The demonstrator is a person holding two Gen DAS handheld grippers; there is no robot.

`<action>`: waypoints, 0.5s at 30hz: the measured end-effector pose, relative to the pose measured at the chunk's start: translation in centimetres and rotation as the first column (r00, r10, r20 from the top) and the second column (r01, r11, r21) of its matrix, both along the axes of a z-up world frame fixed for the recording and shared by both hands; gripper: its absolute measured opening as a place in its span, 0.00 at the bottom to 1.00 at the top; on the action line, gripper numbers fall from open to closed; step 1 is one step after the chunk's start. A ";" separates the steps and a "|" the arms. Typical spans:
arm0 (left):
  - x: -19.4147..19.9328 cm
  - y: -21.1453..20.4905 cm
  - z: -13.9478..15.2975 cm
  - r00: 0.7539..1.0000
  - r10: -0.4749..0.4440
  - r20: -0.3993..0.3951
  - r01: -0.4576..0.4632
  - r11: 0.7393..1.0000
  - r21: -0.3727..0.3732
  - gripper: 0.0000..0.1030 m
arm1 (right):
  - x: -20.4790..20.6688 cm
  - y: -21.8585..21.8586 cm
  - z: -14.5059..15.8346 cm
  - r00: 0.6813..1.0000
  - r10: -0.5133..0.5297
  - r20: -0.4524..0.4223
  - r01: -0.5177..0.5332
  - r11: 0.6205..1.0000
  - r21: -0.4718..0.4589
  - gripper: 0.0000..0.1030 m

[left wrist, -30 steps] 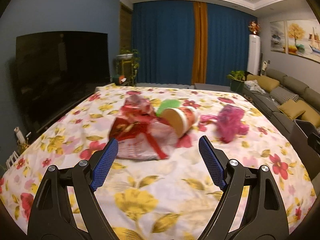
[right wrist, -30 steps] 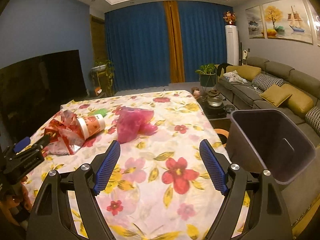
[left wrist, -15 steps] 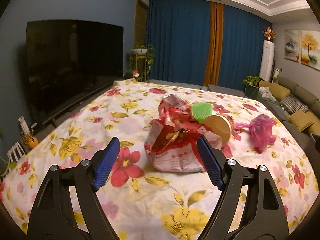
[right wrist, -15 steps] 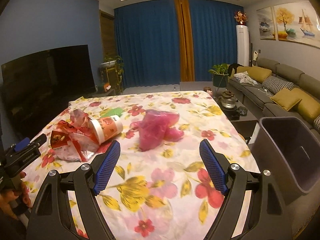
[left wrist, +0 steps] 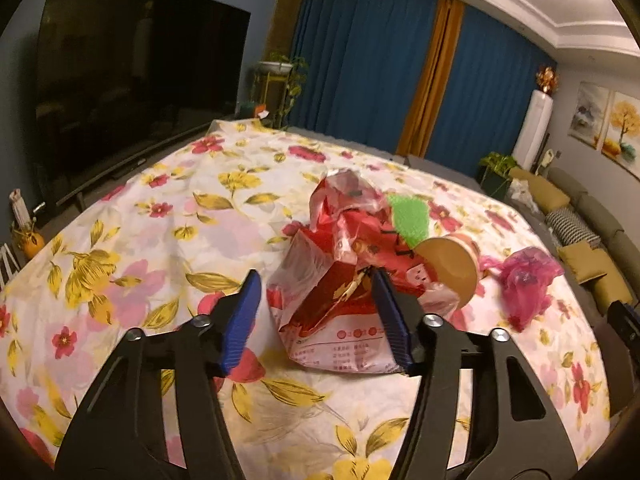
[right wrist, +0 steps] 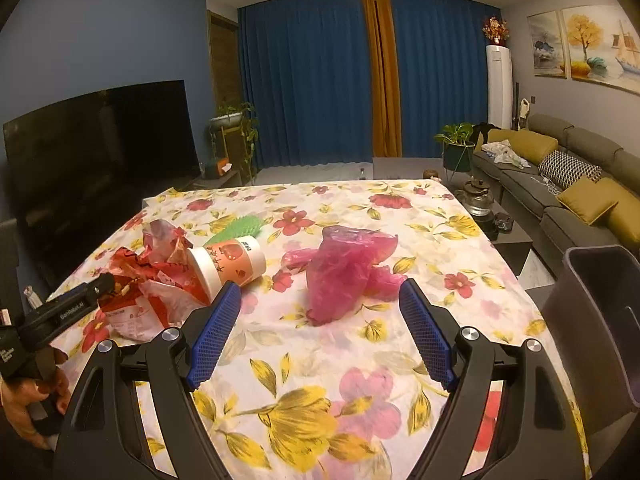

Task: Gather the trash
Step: 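Grasp the red-and-white snack bag with the left tool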

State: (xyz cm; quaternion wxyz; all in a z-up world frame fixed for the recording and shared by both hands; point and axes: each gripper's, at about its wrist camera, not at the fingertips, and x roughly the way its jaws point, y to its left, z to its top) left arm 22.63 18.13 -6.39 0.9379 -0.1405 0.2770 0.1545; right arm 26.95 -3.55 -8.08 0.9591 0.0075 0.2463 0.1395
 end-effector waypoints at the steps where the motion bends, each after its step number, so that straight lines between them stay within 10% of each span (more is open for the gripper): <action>1: 0.3 0.0 -0.3 1.000 0.004 -0.015 -0.004 1.000 -0.002 0.44 | 0.3 0.1 -0.1 1.000 0.000 -0.003 0.000 1.000 -0.002 0.77; 15: 0.7 -0.5 -0.5 1.000 0.005 0.004 -0.005 1.000 0.011 0.02 | 4.1 -0.3 -1.7 0.997 -0.038 -0.062 0.038 0.999 0.006 0.77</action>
